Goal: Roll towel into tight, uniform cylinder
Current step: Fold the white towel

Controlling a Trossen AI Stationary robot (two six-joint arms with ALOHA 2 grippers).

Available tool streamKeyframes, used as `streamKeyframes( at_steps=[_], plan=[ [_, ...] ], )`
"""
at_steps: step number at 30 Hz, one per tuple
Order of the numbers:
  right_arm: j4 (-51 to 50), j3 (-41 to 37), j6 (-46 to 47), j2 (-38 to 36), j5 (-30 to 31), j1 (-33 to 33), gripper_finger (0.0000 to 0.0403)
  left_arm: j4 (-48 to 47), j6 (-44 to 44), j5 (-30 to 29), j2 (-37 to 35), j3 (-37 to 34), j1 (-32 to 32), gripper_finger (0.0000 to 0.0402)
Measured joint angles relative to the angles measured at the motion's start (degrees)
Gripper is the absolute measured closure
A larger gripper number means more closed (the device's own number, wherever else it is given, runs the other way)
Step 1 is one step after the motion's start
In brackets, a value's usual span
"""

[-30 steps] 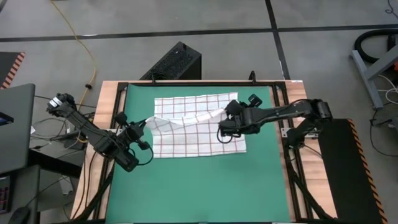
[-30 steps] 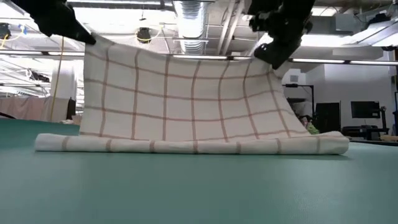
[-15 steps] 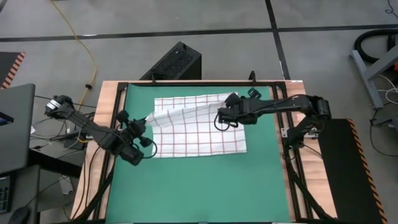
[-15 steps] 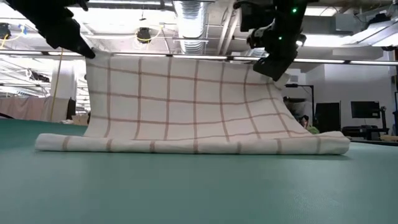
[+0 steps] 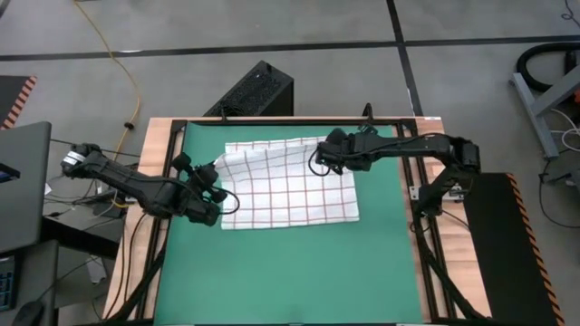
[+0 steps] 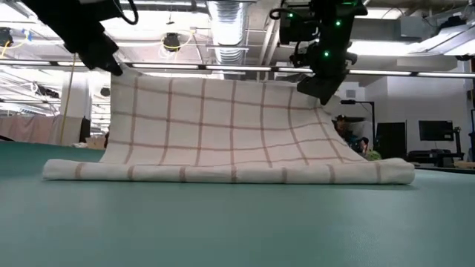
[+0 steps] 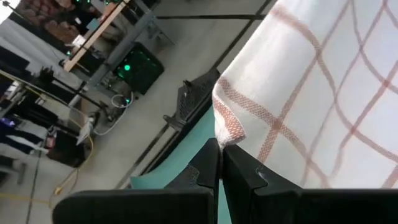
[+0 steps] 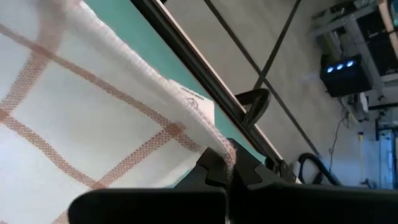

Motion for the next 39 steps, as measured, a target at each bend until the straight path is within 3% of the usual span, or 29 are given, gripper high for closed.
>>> streamKeyframes(
  at_steps=[6, 16, 24, 39],
  plan=[
    [1.0, 0.0, -0.7, 0.0, -1.6, -1.5, 0.0395, 12.7, 8.2, 1.4, -0.1, -7.1, 4.5, 0.0401],
    [6.9, 0.0, -4.8, 0.0, -5.0, -5.0, 0.0395, 15.9, 11.3, 4.3, -0.1, -10.5, 10.5, 0.0401],
    [9.5, 0.0, -7.5, 0.0, -7.0, -7.9, 0.0395, 32.5, 24.3, 7.2, -0.1, -16.1, 16.1, 0.0401],
    [14.1, 0.0, -13.4, 15.9, -6.8, -10.2, 0.0395, 37.8, 32.0, 13.4, -0.1, -16.6, 22.1, 0.0401]
  ],
)
